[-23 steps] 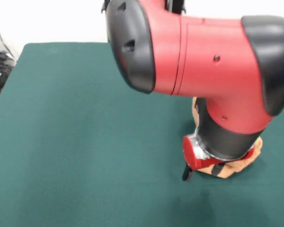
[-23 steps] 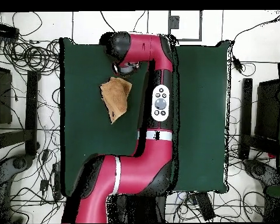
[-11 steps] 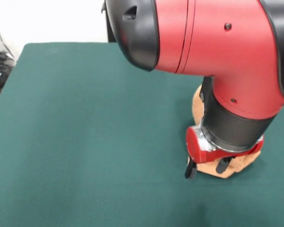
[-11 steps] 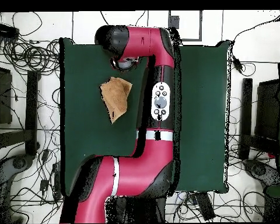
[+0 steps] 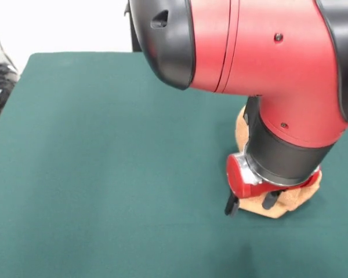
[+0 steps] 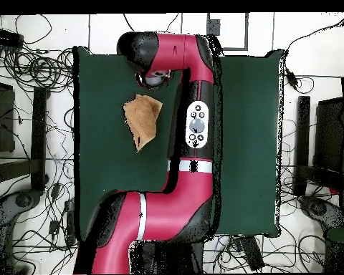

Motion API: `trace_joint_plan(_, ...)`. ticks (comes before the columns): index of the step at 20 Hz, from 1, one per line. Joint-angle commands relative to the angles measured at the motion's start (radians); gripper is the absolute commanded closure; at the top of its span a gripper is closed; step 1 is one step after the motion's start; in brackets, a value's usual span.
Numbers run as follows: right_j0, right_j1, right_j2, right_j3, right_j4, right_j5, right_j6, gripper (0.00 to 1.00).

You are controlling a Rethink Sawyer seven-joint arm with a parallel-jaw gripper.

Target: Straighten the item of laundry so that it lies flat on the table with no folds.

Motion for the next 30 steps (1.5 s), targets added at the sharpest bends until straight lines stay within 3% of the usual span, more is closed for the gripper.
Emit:
trace_joint_plan(1, 0.021, 0.061, 0.061, 0.068, -0.066, 0.166, 0.222, 0.00)
trace_joint_plan(7, 0.015, 0.067, 0.096, 0.063, -0.082, 0.224, 0.201, 0.00)
trace_joint_plan(22, -0.022, 0.091, 0.199, 0.099, -0.075, 0.027, 0.116, 0.00)
trace_joint_plan(30, -0.045, 0.115, 0.264, 0.110, -0.086, 0.009, 0.045, 0.00)
